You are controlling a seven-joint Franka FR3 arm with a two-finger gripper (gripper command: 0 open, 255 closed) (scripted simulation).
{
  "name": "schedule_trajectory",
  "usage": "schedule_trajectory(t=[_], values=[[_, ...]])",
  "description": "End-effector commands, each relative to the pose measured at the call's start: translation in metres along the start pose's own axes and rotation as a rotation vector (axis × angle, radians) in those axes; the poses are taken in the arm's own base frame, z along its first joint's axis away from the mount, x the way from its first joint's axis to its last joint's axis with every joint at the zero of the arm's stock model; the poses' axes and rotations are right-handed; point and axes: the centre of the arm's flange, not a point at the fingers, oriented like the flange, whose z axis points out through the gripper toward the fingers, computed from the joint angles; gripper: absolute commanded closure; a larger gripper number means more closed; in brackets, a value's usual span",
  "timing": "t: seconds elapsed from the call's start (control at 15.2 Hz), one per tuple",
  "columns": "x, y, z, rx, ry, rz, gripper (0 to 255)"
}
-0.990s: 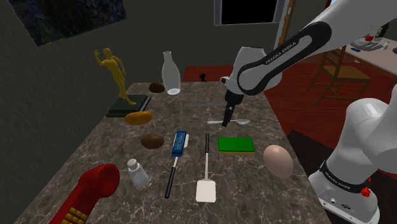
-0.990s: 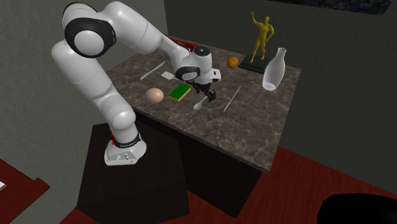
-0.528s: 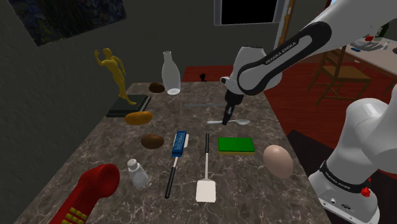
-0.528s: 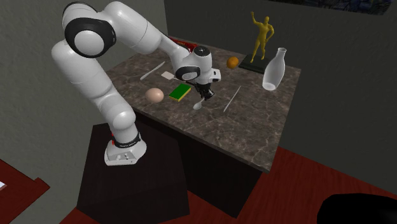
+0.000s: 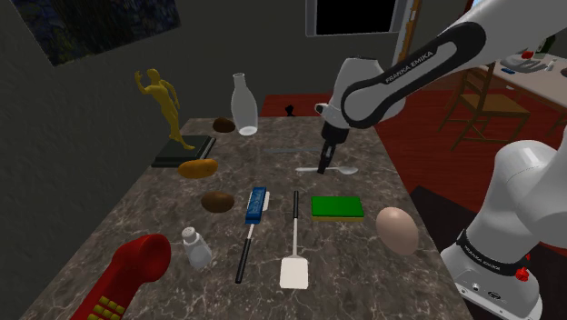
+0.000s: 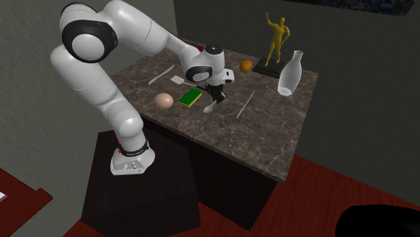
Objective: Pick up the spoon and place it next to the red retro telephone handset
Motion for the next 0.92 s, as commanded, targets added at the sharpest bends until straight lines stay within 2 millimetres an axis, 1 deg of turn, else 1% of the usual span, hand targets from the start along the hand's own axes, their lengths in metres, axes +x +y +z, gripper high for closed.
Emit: schedule_trajectory(t=[0.0,0.86], values=[[0.003,-0.002,-0.011,0.0,0.0,0.0,255],[0.018,-0.01,-0.077,0.0,0.0,0.0,255]])
